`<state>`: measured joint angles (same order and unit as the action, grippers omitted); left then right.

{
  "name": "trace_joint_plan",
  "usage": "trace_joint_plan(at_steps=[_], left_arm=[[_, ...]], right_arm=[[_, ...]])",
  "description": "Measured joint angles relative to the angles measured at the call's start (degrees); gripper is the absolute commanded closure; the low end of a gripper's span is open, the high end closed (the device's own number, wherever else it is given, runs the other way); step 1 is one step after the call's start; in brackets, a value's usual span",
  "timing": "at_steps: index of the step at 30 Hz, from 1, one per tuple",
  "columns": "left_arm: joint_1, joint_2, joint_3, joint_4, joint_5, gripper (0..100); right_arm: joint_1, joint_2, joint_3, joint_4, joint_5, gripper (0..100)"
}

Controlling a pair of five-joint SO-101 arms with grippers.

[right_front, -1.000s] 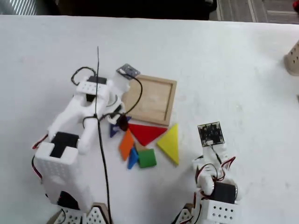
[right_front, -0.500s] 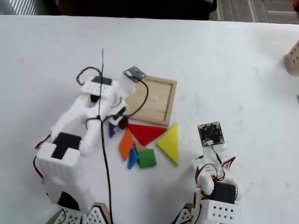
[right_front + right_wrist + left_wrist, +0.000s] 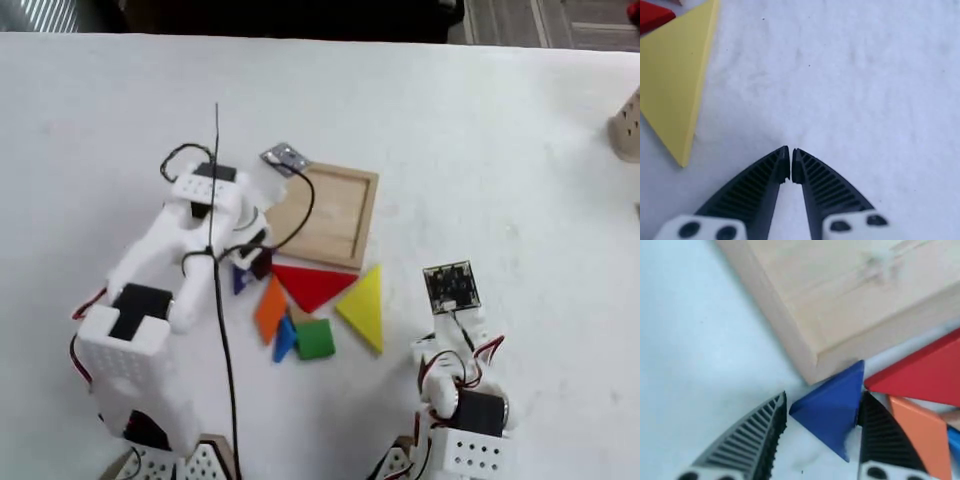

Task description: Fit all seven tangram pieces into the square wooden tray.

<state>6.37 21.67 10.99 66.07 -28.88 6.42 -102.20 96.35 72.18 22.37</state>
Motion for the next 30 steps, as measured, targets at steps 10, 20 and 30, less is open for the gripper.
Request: trace_joint_plan(at_steps=[10, 20, 30], left_arm=[[-0.9, 0.1, 0.8, 2.4, -3.4, 70], [-0.9, 0.1, 1.0, 0.4, -1.9, 73], [-0.4, 0.0, 1.2, -0.2, -0.9, 78]], right_arm=[[0.0, 0.0, 0.0, 0.0, 0.0, 98.1], [0.0, 0.0, 0.0, 0.0, 0.0, 98.1], [0.0, 0.0, 0.0, 0.0, 0.0, 98.1]])
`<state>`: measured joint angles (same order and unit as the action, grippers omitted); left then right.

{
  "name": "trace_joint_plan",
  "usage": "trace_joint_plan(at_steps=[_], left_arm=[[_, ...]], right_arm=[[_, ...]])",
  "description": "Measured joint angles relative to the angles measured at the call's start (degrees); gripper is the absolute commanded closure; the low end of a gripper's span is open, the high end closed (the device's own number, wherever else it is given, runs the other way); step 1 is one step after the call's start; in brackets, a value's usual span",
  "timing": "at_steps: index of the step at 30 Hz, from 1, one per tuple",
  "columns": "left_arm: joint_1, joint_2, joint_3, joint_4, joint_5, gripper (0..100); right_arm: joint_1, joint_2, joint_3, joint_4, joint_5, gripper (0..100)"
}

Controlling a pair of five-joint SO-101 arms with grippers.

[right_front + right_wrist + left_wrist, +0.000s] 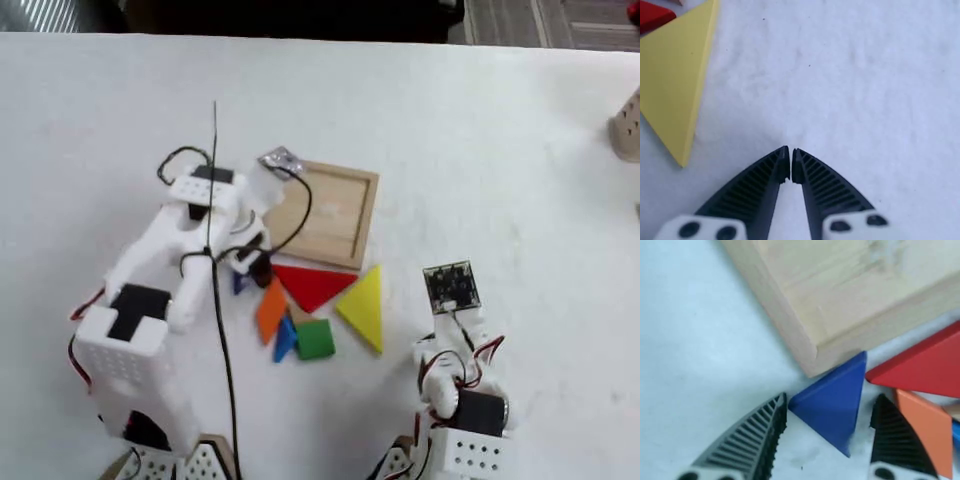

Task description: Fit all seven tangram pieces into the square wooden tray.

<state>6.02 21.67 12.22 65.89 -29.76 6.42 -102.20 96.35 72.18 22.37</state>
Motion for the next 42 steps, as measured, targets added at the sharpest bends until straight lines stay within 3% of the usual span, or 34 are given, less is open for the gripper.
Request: trace_joint_plan(at_steps=[4, 37, 42], left_arm=[[0.4, -0.7, 1.1, 0.0, 0.1, 85], [0.9, -2.8, 2.1, 0.0, 0.4, 85], [3.4, -3.9, -0.1, -0.1, 7.9, 85]], right_arm=[[0.0, 0.0, 0.0, 0.0, 0.0, 98.1], [0.0, 0.0, 0.0, 0.0, 0.0, 98.1], [0.0, 0.0, 0.0, 0.0, 0.0, 98.1]])
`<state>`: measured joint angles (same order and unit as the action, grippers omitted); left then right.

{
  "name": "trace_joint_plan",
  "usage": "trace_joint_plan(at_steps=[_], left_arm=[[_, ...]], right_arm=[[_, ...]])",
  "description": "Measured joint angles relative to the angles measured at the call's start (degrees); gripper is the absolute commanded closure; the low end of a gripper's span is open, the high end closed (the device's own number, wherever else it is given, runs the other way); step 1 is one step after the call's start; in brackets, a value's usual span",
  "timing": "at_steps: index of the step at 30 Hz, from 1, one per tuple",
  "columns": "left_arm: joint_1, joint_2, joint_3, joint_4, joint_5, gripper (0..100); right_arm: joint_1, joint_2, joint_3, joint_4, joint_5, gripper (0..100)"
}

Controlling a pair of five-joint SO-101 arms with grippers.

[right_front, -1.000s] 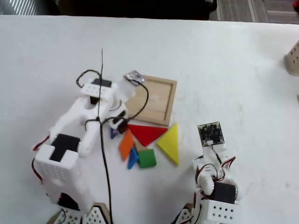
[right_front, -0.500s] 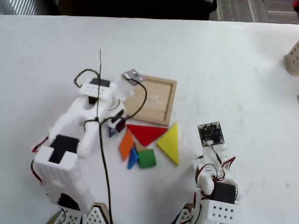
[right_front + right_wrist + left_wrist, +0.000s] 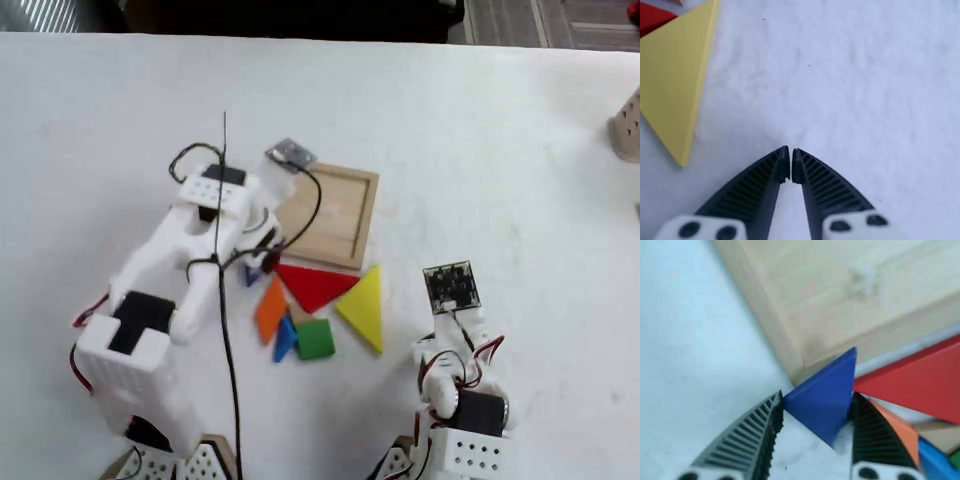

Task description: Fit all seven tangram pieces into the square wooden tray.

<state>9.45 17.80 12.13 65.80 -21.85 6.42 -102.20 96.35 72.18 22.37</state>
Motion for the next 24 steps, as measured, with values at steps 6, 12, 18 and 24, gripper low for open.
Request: trace_joint_plan(at_steps=[6, 12, 18, 24], left_arm=[[3.1, -1.1, -5.8, 0.0, 5.2, 85], [5.0, -1.1, -9.9, 0.0, 5.3, 85], [8.2, 2.4, -18.5, 0.0, 5.3, 85], [8.6, 13.5, -31.2, 0.4, 5.3, 72]], right_arm=[[0.0, 0.0, 0.0, 0.0, 0.0, 98.1], [0.0, 0.0, 0.0, 0.0, 0.0, 98.1], [0.0, 0.0, 0.0, 0.0, 0.0, 98.1], [0.0, 0.0, 0.0, 0.0, 0.0, 98.1]])
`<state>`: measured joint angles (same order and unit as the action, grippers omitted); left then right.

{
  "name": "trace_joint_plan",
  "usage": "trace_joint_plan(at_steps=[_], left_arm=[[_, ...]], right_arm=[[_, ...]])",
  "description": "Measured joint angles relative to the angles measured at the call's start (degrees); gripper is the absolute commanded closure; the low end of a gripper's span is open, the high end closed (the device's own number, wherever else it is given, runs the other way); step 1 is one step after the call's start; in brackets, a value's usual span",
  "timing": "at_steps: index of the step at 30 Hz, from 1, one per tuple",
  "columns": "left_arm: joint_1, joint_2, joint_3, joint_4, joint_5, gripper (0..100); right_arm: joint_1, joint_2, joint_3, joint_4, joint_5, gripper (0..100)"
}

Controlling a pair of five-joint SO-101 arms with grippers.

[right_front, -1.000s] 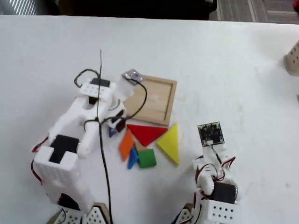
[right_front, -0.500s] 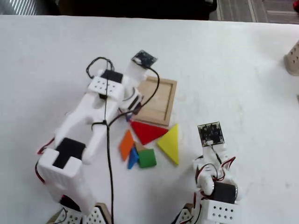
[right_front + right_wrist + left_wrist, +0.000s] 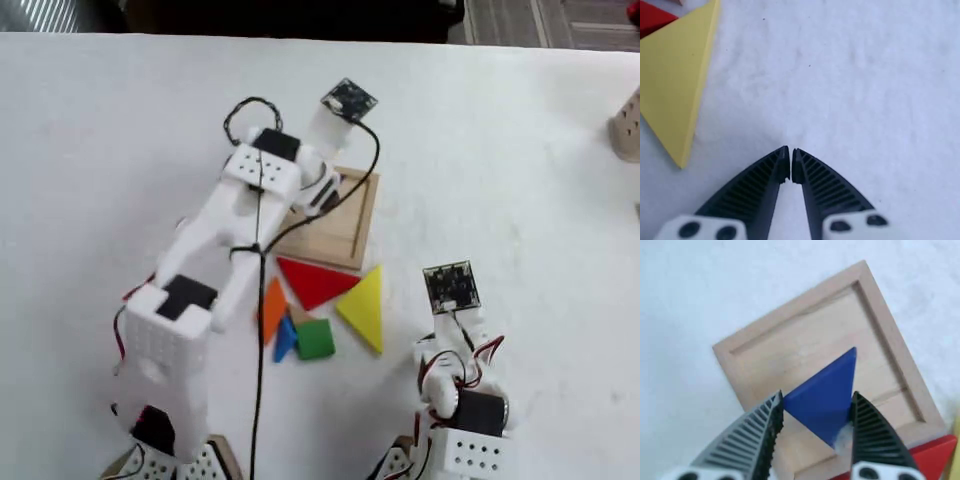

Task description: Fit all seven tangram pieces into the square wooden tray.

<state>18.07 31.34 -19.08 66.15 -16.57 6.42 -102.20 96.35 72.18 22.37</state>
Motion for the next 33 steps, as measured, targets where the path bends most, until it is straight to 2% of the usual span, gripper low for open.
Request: trace_joint_plan(at_steps=[3, 9, 15, 20, 23, 26, 28, 33], left_arm=[[-0.1, 4.2, -5.8, 3.5, 0.0, 66], [0.0, 5.9, -12.8, 13.1, 0.1, 66], [-1.6, 5.9, -13.3, 18.6, 0.1, 66], [-5.9, 1.8, -10.5, 21.1, 0.1, 66], [-7.3, -4.1, -2.0, 18.3, 0.1, 66], [-7.3, -12.5, 11.9, 10.6, 0.0, 66], [-7.6, -19.5, 22.3, 4.9, 0.0, 66], [-12.4, -38.6, 47.4, -5.4, 0.0, 66]], right_arm=[[0.0, 0.0, 0.0, 0.0, 0.0, 98.1], [0.0, 0.0, 0.0, 0.0, 0.0, 98.1], [0.0, 0.0, 0.0, 0.0, 0.0, 98.1], [0.2, 0.0, 0.0, 0.0, 0.0, 98.1], [4.1, 0.0, 0.0, 0.0, 0.0, 97.9], [10.9, 0.0, 0.0, 0.0, 0.0, 97.8], [12.4, 0.0, -0.4, 0.0, 0.4, 97.8], [13.0, 0.0, -0.9, -0.3, 12.1, 97.8]])
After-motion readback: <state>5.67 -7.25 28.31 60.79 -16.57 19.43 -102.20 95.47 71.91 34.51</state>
